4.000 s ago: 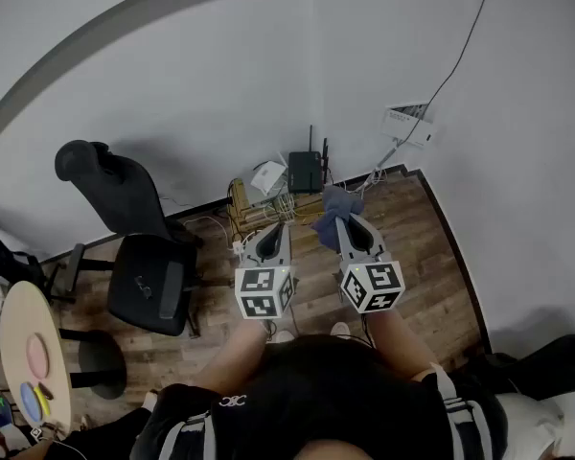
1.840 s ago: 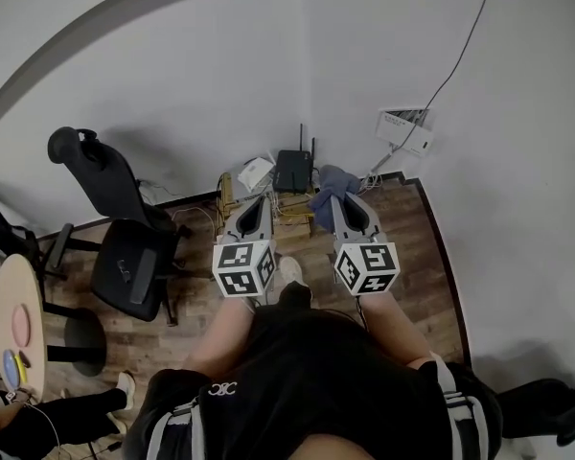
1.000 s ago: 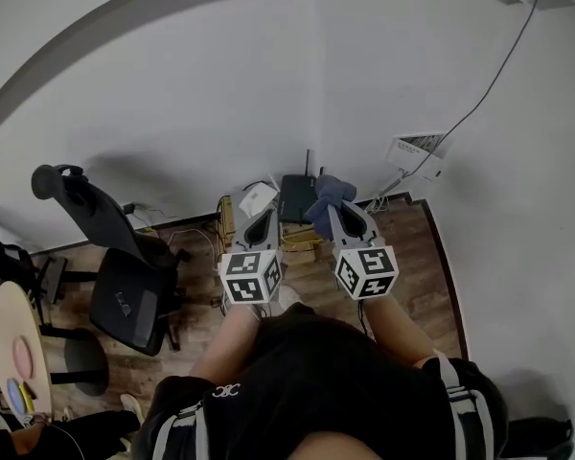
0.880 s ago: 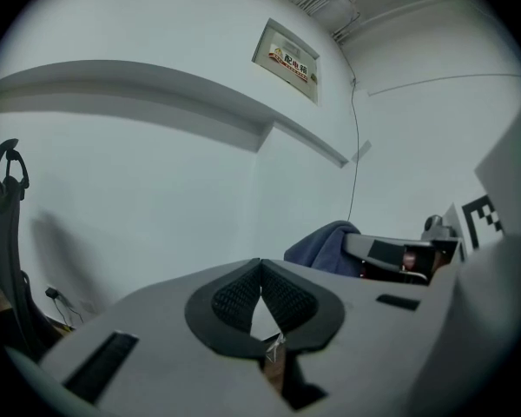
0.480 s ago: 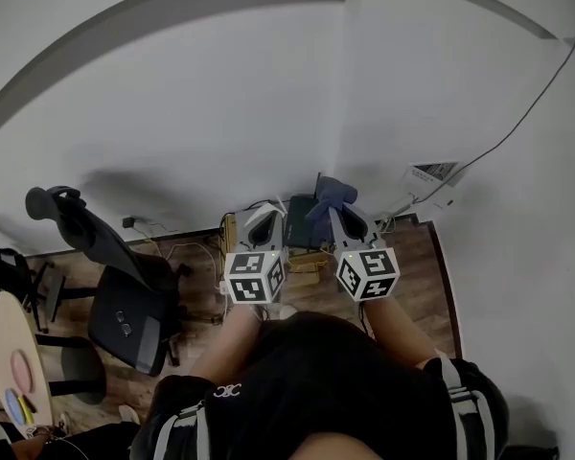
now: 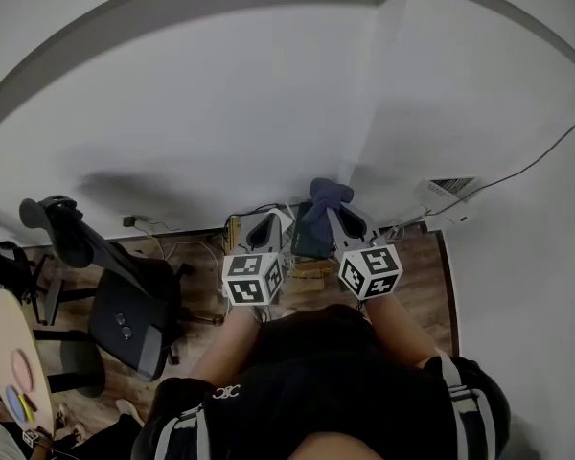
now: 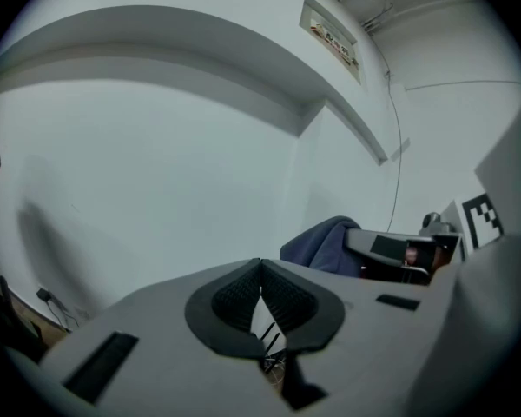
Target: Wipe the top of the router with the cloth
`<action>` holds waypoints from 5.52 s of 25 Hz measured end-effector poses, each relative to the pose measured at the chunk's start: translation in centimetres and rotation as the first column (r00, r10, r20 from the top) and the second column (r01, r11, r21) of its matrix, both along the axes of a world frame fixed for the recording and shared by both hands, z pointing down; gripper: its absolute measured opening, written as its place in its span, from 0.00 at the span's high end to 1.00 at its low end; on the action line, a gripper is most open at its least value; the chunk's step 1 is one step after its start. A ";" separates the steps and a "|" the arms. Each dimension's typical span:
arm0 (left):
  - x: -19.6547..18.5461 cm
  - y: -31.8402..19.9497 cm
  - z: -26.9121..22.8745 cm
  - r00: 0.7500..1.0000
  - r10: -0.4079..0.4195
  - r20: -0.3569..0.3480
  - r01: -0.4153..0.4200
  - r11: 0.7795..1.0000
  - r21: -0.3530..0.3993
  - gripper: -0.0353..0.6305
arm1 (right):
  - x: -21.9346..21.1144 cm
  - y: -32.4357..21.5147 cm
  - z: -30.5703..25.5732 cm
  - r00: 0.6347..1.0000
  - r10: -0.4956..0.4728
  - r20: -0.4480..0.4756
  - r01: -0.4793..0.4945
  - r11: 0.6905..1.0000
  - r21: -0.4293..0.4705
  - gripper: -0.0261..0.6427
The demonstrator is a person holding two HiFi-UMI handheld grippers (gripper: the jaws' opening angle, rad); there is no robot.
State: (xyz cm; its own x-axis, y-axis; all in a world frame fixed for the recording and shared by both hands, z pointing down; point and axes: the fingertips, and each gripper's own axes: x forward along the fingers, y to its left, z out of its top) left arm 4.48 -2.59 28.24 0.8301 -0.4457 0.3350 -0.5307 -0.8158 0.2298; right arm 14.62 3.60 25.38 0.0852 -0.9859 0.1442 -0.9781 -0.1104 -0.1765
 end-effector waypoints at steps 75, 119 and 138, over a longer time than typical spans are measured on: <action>-6.8 -3.7 44.0 0.851 -0.410 0.328 0.522 0.732 -0.438 0.94 | 13.7 -20.8 64.8 0.428 -0.886 -0.177 -0.076 0.160 -0.984 0.93; -9.8 -3.0 50.3 0.942 -0.140 0.305 0.276 0.842 -0.463 0.94 | -1.1 -8.7 64.9 0.061 -0.996 0.064 0.226 -0.049 -0.973 0.93; -10.4 -1.2 52.8 0.942 -0.113 0.316 0.263 0.834 -0.485 0.94 | 4.4 -7.0 65.5 -0.234 -0.963 0.133 -0.008 -0.134 -0.991 0.93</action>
State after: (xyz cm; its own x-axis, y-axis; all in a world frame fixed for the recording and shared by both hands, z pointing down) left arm -5.88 -3.81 81.04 0.5952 -0.2848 0.7514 -0.7622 -0.4963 0.4156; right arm 19.01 -3.45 90.90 0.1284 0.0167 0.9916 0.0583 0.9980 -0.0244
